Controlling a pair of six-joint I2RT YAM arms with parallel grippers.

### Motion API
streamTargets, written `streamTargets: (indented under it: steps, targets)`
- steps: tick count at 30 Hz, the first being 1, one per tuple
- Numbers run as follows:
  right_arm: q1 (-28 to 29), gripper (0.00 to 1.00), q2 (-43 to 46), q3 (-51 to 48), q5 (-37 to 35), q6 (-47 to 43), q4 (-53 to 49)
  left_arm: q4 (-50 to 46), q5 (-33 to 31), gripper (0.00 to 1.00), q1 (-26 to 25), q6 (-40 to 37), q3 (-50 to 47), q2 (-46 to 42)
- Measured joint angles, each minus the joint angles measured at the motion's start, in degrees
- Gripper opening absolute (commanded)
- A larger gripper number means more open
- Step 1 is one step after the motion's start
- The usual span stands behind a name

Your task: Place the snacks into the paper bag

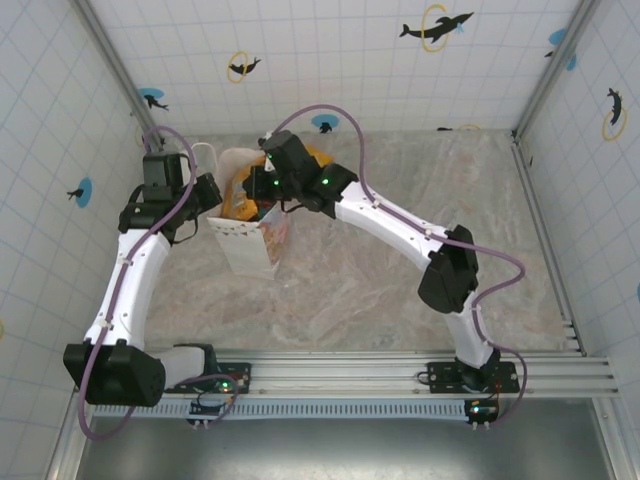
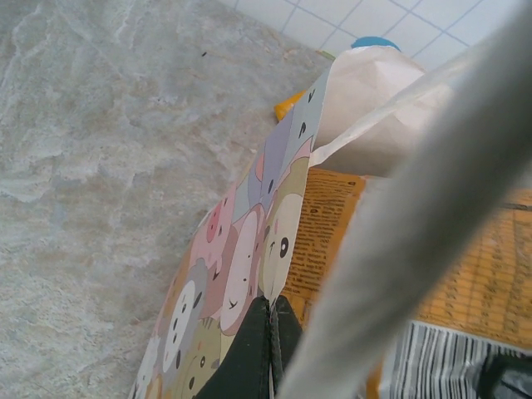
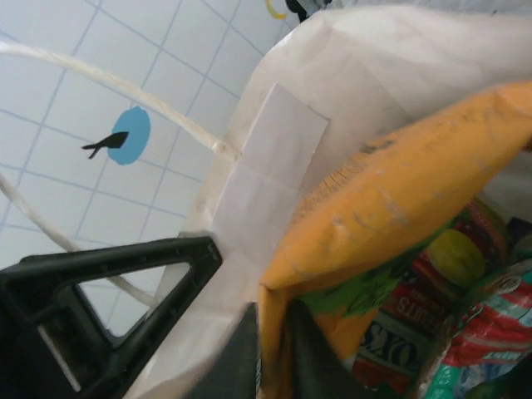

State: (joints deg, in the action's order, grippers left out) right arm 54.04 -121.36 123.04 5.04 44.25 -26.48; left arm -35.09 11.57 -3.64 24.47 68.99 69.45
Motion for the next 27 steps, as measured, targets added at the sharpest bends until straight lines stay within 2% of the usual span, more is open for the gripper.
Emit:
streamTargets:
  steps: [3,14,21,27]
  targets:
    - [0.00,0.39,-0.31,2.08,-3.02,-1.46,-3.56,0.02,0.00,0.00,0.00,-0.02,0.00,-0.07]
    - [3.50,0.39,4.74,2.93,-18.40,-8.96,-10.36,-0.04,-0.22,0.00,0.00,-0.44,0.00,-0.15]
    - [5.20,0.35,5.60,3.48,-20.90,-13.40,-10.16,-0.04,-0.22,0.00,0.00,-0.44,0.00,-0.15]
    - [3.74,0.36,3.37,4.98,-20.61,-14.62,-10.25,-0.04,-0.20,0.00,0.00,-0.44,0.00,-0.13]
